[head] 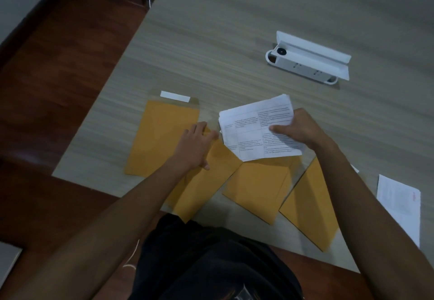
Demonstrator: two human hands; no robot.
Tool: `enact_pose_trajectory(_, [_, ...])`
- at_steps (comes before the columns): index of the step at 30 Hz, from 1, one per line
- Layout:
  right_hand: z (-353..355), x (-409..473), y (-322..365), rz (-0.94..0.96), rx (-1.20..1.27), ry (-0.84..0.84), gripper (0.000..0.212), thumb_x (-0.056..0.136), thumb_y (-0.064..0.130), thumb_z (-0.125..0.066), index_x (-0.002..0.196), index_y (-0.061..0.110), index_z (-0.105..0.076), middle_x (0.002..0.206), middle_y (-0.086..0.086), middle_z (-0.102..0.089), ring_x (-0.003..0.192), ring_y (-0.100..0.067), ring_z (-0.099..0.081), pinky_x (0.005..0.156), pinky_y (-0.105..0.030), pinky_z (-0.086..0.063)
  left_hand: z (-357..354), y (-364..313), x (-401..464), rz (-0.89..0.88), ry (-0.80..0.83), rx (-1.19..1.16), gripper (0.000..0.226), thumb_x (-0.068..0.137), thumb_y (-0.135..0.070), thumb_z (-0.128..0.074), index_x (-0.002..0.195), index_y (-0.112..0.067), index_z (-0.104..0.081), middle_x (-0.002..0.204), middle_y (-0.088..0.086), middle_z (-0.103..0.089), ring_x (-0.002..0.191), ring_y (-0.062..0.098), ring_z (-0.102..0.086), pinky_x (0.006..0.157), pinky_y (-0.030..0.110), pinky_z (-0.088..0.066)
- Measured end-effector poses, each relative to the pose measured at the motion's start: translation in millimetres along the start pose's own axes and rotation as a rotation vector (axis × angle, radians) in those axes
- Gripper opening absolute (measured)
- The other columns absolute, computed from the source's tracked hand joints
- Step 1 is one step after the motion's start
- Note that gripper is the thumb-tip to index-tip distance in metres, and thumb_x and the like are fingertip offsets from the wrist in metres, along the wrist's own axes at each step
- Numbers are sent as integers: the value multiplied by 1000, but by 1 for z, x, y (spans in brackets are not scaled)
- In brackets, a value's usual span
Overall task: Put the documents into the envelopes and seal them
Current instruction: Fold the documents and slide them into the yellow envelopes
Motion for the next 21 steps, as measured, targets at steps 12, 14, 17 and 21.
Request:
enact_pose_trajectory(12, [-33,43,12,-26,-55,296,33,74,13,-82,106,12,-73,106,-4,-73,92,-18,-70,90,-36,-54,0,-3,-1,-16,-15,6,97,54,-47,-90,134,-30,-38,152,19,-25,133,35,-33,103,46,-38])
enact_pose_trajectory(14, [-31,47,12,-34,-66,321,32,75,12,-82,106,13,-73,106,-4,-73,93,-19,-70,91,-37,-54,0,-2,-1,-7,-23,0,97,54,-45,-91,134,-29,-38,155,19,-19,134,36,-32,103,47,-39])
enact_pose_trajectory(17, [-29,49,14,-37,-42,341,31,76,10,-81,106,11,-73,104,-3,-73,93,-19,-70,90,-37,-54,-1,-3,0,-22,-33,8,98,54,-45,-91,135,-28,-38,158,14,-16,134,35,-34,103,49,-40])
enact_pose_trajectory(21, [-32,52,16,-32,-64,362,32,75,11,-81,106,12,-73,105,-3,-74,94,-20,-70,89,-38,-55,-4,-3,3,-52,-26,31,101,53,-49,-90,136,-29,-36,157,9,-20,134,33,-34,102,49,-39])
Point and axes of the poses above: each hand's wrist, its own x-axis towards the middle knuckle, its own z-axis out of the back of the hand, y = z × x, the point moved 10 cm from there along x, towards the middle knuckle
